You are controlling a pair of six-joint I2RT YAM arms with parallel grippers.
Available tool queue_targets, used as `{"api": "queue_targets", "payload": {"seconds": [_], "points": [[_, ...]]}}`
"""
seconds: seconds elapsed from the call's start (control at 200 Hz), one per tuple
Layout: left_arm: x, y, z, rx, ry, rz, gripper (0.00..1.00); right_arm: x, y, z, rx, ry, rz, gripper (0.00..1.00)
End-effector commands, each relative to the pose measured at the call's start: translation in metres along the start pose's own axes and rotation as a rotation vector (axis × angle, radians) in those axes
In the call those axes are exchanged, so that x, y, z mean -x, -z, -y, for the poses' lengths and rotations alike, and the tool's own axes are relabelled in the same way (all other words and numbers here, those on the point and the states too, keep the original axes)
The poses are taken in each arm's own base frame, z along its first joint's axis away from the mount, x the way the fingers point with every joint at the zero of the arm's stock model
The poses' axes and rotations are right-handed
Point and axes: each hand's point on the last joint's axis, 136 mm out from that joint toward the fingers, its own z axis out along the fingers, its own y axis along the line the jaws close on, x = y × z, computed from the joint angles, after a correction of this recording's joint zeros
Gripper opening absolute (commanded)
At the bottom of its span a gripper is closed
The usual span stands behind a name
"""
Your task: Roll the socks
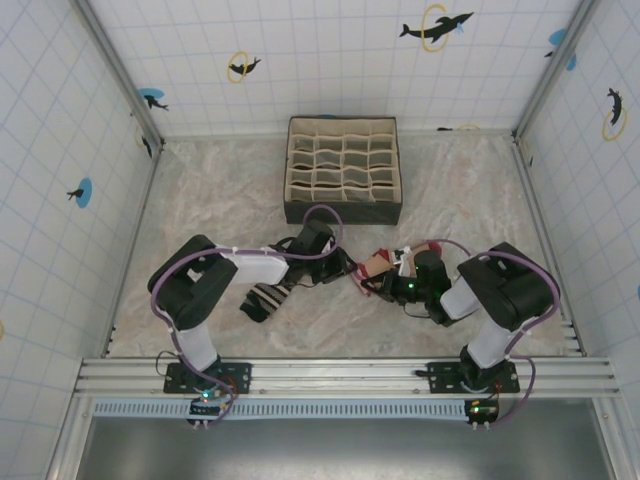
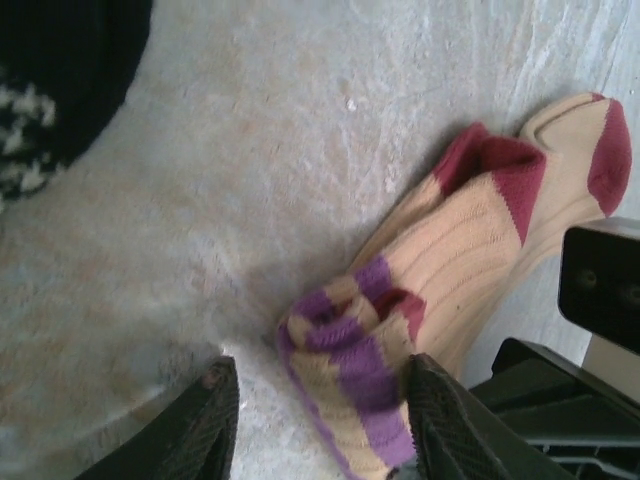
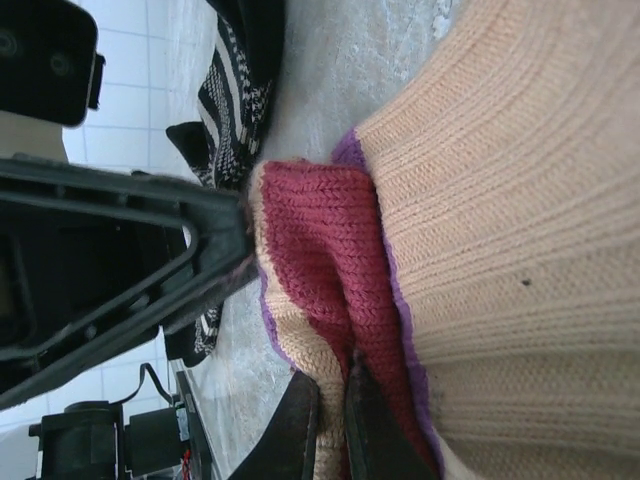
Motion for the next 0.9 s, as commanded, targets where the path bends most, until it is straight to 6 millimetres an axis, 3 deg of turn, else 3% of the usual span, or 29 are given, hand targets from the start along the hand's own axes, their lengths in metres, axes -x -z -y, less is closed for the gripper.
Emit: {"api": "queue_targets", "payload": {"seconds": [0.0, 0.255, 0.38, 0.49, 0.545, 0.576, 0.651, 0.756, 0.896], "points": [[0.001, -0.008, 0.007, -0.011, -0.006, 0.006, 0.42, -0.013, 0.003, 0.023, -0.066, -0.073, -0.028, 0.0], [-0.006, -0.019, 0.009, -0.002, 0.004, -0.015, 0.43, -0.008, 0.001, 0.022, -0.057, -0.072, -0.014, 0.0], [-0.005, -0.021, 0.003, 0.024, 0.026, -0.006, 0.28, -0.006, 0.001, 0.02, -0.046, -0.071, -0.008, 0.0], [-0.003, -0.024, -0.007, 0.091, 0.042, -0.01, 0.04, -0.004, 0.001, 0.019, -0.047, -0.046, -0.002, 0.0], [-0.006, -0.025, -0.019, 0.154, 0.048, -0.03, 0.0, -0.002, 0.001, 0.019, -0.062, -0.021, 0.006, 0.07], [0.001, -0.025, -0.011, 0.161, 0.038, -0.023, 0.0, -0.001, 0.002, 0.018, -0.072, 0.001, 0.01, 0.11], [0.005, -0.021, -0.02, 0.221, 0.049, -0.028, 0.0, 0.003, 0.001, 0.015, -0.113, 0.064, 0.008, 0.26], [0.013, -0.008, -0.028, 0.255, 0.078, -0.018, 0.0, 0.009, 0.001, 0.012, -0.213, 0.185, 0.002, 0.37], [0.024, 0.015, -0.04, 0.318, 0.092, 0.017, 0.0, 0.022, 0.003, -0.01, -0.337, 0.41, 0.031, 0.53]]}}
